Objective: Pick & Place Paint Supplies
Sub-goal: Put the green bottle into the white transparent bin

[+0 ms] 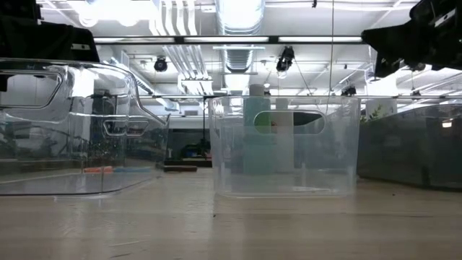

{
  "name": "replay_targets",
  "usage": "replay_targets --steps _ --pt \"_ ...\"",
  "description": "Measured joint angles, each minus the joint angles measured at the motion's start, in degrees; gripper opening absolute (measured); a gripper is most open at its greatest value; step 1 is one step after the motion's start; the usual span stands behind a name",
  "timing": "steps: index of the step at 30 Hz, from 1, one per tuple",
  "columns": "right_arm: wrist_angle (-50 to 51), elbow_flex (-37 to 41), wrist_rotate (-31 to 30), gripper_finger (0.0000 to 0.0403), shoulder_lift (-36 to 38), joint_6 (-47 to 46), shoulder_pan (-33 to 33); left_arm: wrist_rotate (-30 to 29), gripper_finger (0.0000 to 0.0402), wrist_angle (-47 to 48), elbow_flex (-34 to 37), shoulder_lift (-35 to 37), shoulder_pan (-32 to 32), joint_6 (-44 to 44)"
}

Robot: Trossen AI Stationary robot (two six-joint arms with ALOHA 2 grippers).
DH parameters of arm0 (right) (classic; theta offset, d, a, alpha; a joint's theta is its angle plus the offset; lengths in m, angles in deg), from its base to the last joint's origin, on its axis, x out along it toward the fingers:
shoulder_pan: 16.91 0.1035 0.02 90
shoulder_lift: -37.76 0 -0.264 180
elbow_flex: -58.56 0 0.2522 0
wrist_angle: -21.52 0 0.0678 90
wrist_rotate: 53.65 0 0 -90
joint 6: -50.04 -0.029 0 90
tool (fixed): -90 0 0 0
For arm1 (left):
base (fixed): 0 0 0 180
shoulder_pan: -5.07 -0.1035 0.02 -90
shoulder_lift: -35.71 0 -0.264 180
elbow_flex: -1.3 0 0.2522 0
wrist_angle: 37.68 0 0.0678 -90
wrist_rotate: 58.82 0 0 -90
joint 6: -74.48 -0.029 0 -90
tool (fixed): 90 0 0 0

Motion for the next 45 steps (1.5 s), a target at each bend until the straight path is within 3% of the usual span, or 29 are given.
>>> replay_targets --steps 8,23,30,33,39,45 --pt "-2.46 -1.67 -0.18 0.0008 -6.16 -1.53 0.07 0.02 0.0036 0.0 0.0 0.0 0.0 0.0" --pt "-2.45 -26.36 -0.68 0.0008 -45.7 7.0 0.11 0.02 0.0035 0.0 0.0 0.0 0.0 0.0" --pt "-0.98 -39.06 -1.66 0.0008 -59.0 10.38 0.11 0.02 0.0035 0.0 0.0 0.0 0.0 0.0" --pt "7.95 -46.57 -1.69 0.0008 -61.73 11.08 0.0 0.01 0.0035 -0.01 0.01 -0.01 0.0 0.0" --pt "40.4 -63.96 -7.74 0.0008 -65.57 10.7 -0.02 0.0 0.0035 0.0 0.02 0.0 0.0 0.0" --pt "46.74 -72.76 -7.33 0.0008 -70.69 10.51 0.14 0.0 0.0035 0.0 0.01 0.0 0.0 0.0"
